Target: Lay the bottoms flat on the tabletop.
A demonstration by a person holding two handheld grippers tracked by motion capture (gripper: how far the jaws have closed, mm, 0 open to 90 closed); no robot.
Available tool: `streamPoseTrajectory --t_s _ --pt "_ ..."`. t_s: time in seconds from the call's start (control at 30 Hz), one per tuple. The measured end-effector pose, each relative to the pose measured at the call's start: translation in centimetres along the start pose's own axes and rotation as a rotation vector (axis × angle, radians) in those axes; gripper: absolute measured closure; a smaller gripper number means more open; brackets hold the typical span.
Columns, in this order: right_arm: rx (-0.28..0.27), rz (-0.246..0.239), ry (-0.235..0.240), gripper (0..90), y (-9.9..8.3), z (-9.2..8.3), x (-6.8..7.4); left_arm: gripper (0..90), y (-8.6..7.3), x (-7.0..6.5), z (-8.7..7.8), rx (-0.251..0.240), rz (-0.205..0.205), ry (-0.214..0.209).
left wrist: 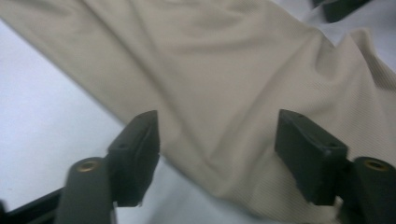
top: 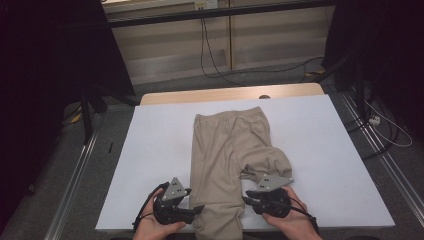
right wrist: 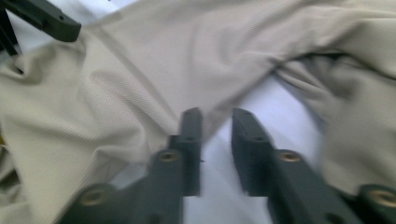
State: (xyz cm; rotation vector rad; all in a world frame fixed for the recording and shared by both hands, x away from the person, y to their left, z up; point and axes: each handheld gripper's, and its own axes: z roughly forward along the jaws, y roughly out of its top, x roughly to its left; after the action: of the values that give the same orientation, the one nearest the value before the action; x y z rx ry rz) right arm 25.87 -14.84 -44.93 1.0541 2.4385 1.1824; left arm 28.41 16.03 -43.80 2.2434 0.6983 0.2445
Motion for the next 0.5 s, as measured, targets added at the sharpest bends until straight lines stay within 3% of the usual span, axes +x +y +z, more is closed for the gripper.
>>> streamPoseTrajectory --t_s 0.1,0.2,0.3,0.4,0.47,0.5 --pt "-0.028 0.058 -0.013 67.2 -0.5 -1.7 -0.6 26.1 0.2 0.2 -0.1 -0.018 0.0 0.009" --pt "-0.012 0.097 -0.049 66.1 -1.7 -2.7 -0.9 22.7 0.3 0.4 -0.2 -0.039 -0.009 0.003" --pt "0.035 0.124 -0.106 57.5 -2.8 -3.1 -1.2 22.5 0.2 0.6 -0.2 -0.044 -0.029 -0.01" --pt "0.022 0.135 -0.193 41.5 -3.2 -3.3 -2.0 22.5 0.2 0.7 -0.2 -0.041 -0.043 -0.008" --pt "0.037 0.152 -0.225 41.2 -3.3 -2.9 -3.1 22.5 0.2 0.8 -0.2 -0.041 -0.041 -0.012" --pt "0.024 0.166 -0.21 41.2 -3.2 -2.7 -3.6 22.5 0.2 0.8 -0.2 -0.042 -0.042 -0.013"
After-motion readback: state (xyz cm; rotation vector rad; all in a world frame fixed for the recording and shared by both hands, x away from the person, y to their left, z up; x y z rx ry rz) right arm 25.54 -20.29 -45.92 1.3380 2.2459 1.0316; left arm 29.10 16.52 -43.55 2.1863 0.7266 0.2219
